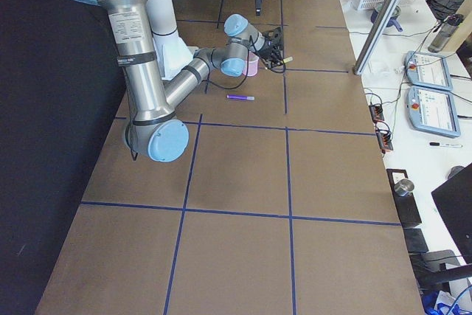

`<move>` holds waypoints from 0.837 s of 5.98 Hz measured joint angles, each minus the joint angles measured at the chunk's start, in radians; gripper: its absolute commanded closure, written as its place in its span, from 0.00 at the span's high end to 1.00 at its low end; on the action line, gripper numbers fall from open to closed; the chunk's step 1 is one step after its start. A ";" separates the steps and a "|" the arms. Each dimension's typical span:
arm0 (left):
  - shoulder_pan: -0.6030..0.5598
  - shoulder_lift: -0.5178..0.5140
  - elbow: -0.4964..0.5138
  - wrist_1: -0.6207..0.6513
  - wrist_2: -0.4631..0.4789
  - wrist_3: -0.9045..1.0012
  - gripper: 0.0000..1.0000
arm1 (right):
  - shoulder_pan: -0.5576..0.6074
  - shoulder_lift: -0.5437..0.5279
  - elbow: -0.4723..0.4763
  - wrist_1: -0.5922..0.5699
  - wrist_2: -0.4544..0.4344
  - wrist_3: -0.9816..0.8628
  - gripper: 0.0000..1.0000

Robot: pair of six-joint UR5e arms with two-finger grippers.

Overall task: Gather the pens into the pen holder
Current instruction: 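Lift the yellow highlighter with the right gripper and carry it to the pink cup, then lower the yellow highlighter into the pink cup and open the right gripper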

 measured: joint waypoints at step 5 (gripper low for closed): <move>0.001 -0.003 0.002 -0.001 -0.002 0.000 1.00 | -0.392 0.159 -0.041 -0.164 -0.639 0.076 0.00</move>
